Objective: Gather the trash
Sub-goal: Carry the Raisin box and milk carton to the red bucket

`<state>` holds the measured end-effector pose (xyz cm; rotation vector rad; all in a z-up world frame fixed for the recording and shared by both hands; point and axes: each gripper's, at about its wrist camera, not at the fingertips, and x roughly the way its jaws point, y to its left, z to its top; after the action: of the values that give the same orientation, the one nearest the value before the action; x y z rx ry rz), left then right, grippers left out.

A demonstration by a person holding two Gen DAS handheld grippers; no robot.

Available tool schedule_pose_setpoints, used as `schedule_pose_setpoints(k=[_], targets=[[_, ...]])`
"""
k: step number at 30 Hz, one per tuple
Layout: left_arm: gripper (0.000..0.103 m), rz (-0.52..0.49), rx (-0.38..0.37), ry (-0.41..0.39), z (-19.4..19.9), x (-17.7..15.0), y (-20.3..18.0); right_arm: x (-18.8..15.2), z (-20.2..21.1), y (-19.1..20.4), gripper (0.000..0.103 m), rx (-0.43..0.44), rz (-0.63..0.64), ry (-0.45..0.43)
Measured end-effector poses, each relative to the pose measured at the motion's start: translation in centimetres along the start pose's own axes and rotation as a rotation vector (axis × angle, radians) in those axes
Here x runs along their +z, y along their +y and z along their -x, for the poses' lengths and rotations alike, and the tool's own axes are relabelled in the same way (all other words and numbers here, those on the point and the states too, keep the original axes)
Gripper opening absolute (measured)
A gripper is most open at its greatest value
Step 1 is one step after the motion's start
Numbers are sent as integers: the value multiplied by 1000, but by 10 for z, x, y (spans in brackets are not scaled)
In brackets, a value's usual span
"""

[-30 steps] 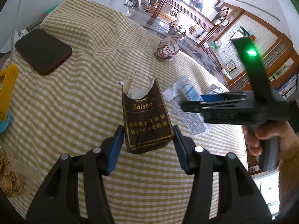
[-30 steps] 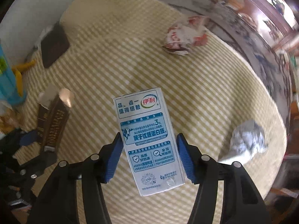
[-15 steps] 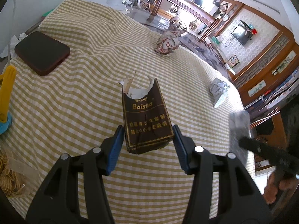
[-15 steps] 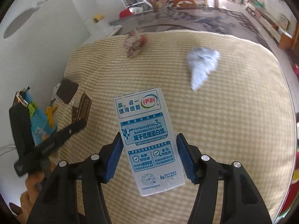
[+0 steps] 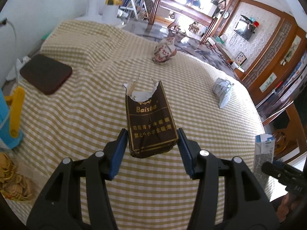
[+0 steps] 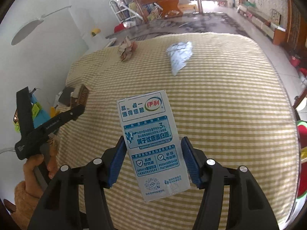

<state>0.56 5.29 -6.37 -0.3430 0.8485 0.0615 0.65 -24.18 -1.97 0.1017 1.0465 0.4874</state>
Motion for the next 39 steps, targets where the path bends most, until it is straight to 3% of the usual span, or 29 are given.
schedule_pose_setpoints(k=[9, 15, 24, 30, 39], targets=[[50, -132, 38, -79, 36, -11, -46, -13, 32, -16, 57, -38, 17, -70], [50, -172, 3, -83, 55, -25, -82, -25, 55, -26, 57, -29, 14, -112], [50, -262, -103, -76, 73, -37, -152, -40, 101, -55, 57, -24, -48, -207], [50, -382, -143, -63, 70, -50, -206, -53, 128, -78, 57, -65, -74, -256], [50, -406, -274, 25, 57, -59, -255, -69, 155, -119, 57, -131, -149, -314]])
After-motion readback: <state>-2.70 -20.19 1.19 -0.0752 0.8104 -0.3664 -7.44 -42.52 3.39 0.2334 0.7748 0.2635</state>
